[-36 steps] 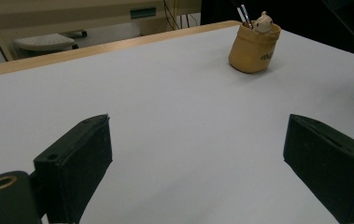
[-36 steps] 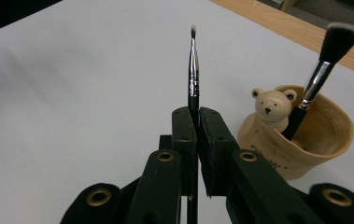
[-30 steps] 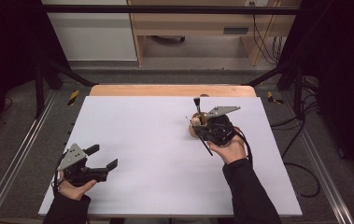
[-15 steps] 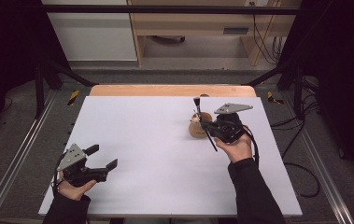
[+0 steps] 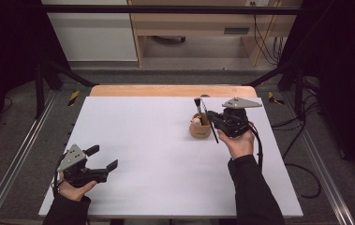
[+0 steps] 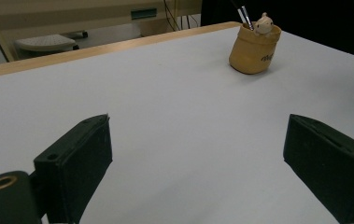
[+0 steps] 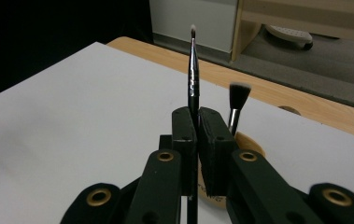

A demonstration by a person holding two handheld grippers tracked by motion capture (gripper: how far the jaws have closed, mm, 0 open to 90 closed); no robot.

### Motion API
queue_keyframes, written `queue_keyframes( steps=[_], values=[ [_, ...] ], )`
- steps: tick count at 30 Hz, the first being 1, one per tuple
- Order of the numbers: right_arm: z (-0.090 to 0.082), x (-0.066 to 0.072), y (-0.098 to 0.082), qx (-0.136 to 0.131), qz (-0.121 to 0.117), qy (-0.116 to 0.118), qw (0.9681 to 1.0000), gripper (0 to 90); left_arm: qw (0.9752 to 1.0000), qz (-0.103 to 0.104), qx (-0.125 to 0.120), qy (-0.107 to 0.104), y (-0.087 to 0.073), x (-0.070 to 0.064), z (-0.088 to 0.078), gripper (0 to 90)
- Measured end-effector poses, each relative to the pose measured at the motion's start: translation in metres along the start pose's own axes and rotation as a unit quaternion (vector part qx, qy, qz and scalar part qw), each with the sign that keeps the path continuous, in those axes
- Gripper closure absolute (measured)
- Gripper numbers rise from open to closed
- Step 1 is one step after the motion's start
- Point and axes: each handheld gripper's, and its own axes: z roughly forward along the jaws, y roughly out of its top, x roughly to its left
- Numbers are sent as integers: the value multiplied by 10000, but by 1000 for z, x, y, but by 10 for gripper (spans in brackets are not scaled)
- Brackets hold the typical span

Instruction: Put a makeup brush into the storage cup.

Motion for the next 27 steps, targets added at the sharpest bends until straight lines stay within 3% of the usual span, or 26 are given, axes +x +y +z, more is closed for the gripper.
queue_keyframes(
  steps=[9,27],
  values=[
    [5,-8,1,-169,148,-180,9996,859,10000,-9,5,-10,0,0,0,73],
    [17,-12,4,-508,340,-311,9976,859,10000,11,-5,-24,0,0,0,73]
  ],
)
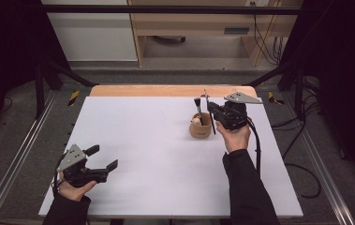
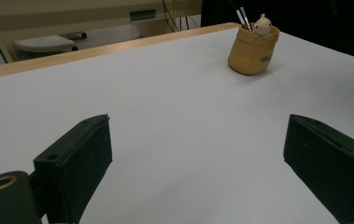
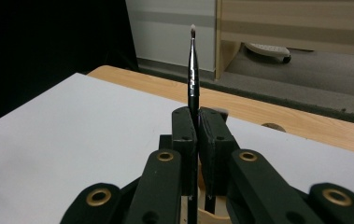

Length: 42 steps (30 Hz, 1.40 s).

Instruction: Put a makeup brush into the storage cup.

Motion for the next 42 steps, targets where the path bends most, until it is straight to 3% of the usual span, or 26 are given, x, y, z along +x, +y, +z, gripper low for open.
queue_keyframes(
  steps=[42],
  values=[
    [39,-15,3,-442,314,-357,9979,859,10000,-20,-38,-1,1,0,-1,72]
  ],
)
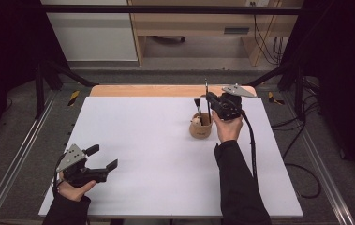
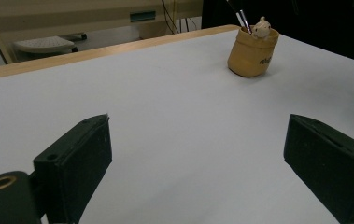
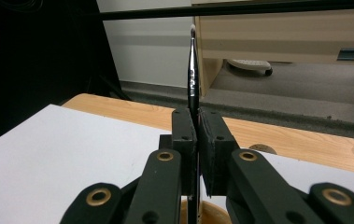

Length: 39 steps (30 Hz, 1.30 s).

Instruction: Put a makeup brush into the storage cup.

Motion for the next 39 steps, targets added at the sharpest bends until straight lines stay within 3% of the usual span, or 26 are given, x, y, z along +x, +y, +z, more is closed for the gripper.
queue_keyframes(
  steps=[23,39],
  values=[
    [22,-6,-9,-36,65,-165,9998,859,10000,-2,-19,1,0,0,0,72],
    [36,-7,-19,83,102,-226,9997,858,10000,18,-6,-4,0,-1,0,72]
  ],
)
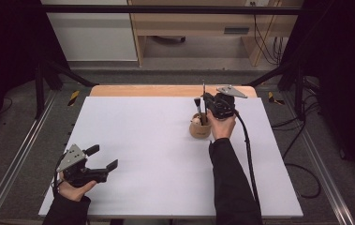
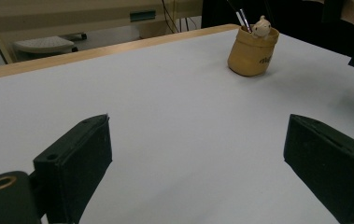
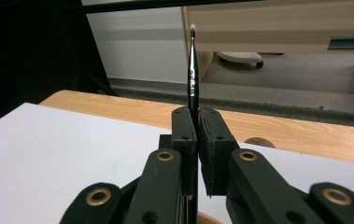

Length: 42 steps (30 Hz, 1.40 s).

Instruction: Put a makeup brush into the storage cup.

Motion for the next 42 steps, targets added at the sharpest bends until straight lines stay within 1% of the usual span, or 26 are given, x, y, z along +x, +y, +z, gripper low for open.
queue_keyframes(
  steps=[2,6,10,11,15,25,30,35,38,42],
  values=[
    [2,0,-1,6,-12,-2,10000,858,10000,-8,8,3,0,0,0,72],
    [4,-1,-2,22,38,-21,10000,858,10000,-6,-1,5,0,0,0,72],
    [7,-2,-5,52,8,-53,10000,858,10000,-6,0,5,0,0,0,72],
    [7,-2,-5,78,44,-39,10000,858,10000,-4,1,5,0,0,0,72],
    [9,-2,-8,99,33,-44,9999,858,10000,-7,-4,6,0,0,0,72],
    [11,-2,-11,171,38,-68,9998,858,10000,-3,-17,0,0,0,-1,72],
    [13,-1,-14,201,-1,-71,9998,858,10000,0,-20,-2,1,0,-1,72],
    [14,0,-16,251,26,-91,9996,858,10000,-1,-15,2,0,0,-1,72],
    [15,-1,-20,241,62,-89,9997,858,10000,8,-7,-2,1,0,-1,72],
    [15,-3,-27,314,83,-95,9994,858,10000,10,1,2,1,0,-1,72]
  ],
)
